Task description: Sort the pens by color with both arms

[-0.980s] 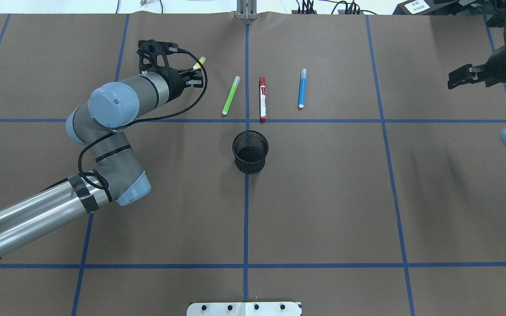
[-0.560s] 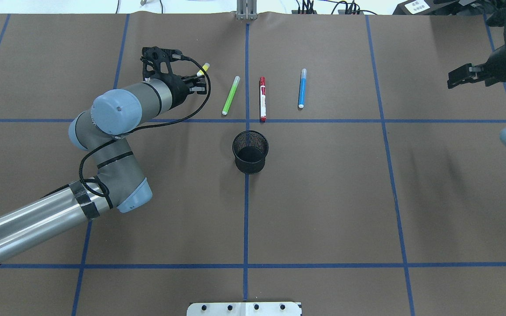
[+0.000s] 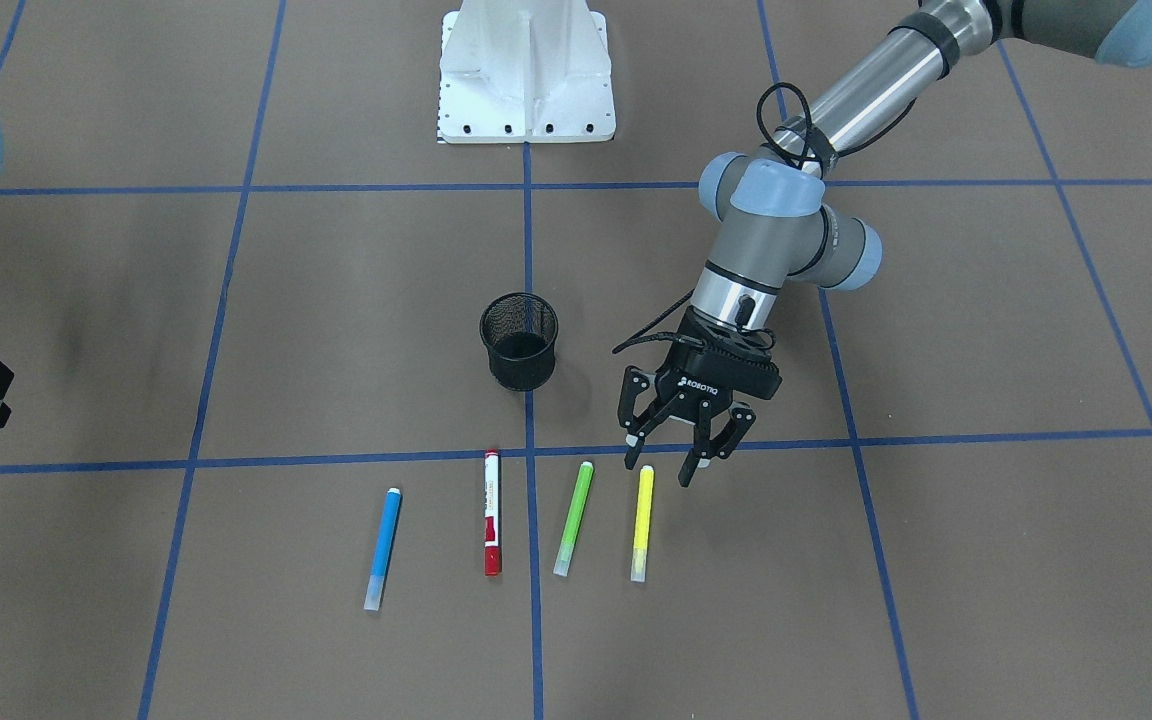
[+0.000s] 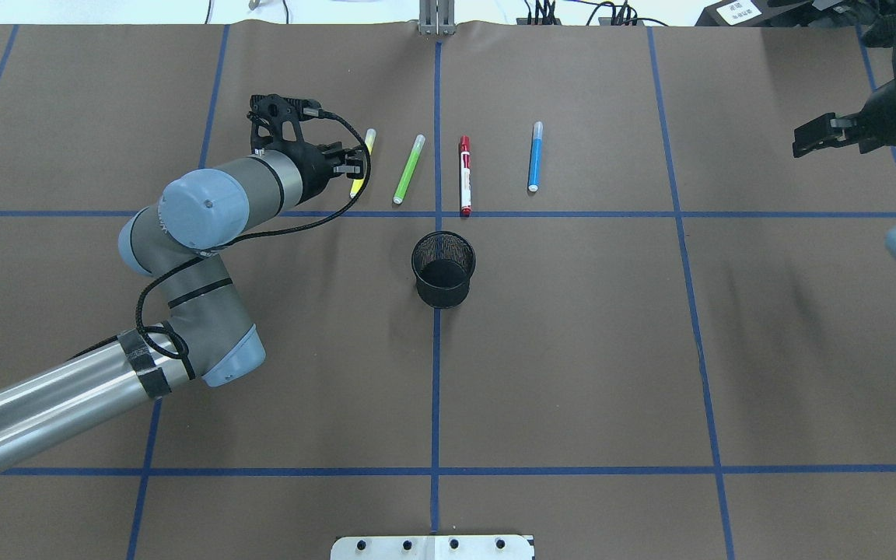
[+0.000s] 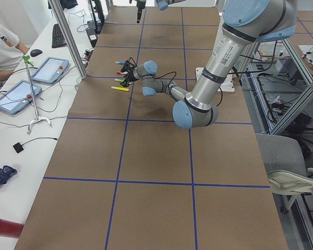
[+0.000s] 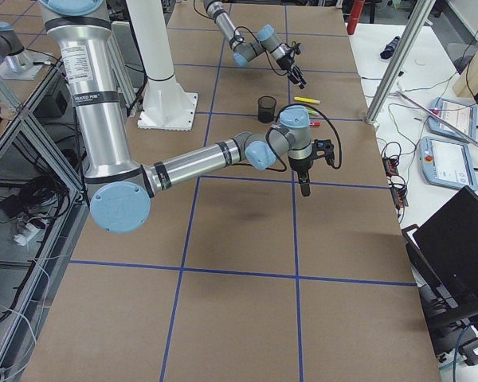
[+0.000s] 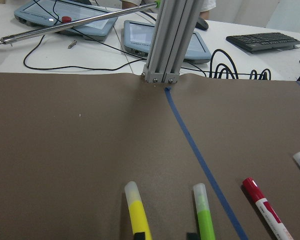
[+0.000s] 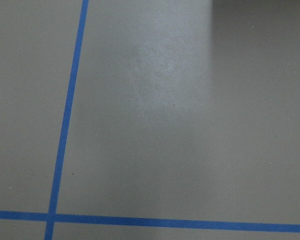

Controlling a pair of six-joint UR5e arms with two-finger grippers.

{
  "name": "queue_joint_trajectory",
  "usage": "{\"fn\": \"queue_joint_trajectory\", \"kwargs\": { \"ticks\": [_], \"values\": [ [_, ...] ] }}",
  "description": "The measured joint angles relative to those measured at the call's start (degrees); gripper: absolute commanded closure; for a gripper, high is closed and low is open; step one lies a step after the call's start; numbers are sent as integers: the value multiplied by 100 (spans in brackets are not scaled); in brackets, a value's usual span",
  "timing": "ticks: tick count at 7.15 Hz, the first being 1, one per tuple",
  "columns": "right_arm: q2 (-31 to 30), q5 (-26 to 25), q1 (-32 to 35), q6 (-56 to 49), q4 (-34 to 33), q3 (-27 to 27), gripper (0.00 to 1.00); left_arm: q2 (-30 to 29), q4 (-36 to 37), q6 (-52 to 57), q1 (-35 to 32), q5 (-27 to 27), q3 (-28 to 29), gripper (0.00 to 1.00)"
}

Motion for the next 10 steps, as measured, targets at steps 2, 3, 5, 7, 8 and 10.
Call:
{"fn": "queue_joint_trajectory", "kwargs": {
  "ticks": [2,3,5,7,8,10],
  "values": [
    [1,4,0,0,0,0,2,1,877,-225,14,-65,-617,0],
    [9,4,0,3,0,-1,2,-3,1429,-241,-34,-262,-961,0],
    [83,48,0,70,-48,-33,2,-1,2280,-147,-451,-1090,-1249,0],
    [126,200,9,106,-85,-34,2,177,3347,665,-1237,-2221,-1575,0],
    [132,266,13,108,-113,-49,2,371,3828,1211,-1648,-2761,-1764,0],
    [423,340,92,8,-709,-82,2,959,4451,2480,-2531,-3813,-1975,0]
  ]
}}
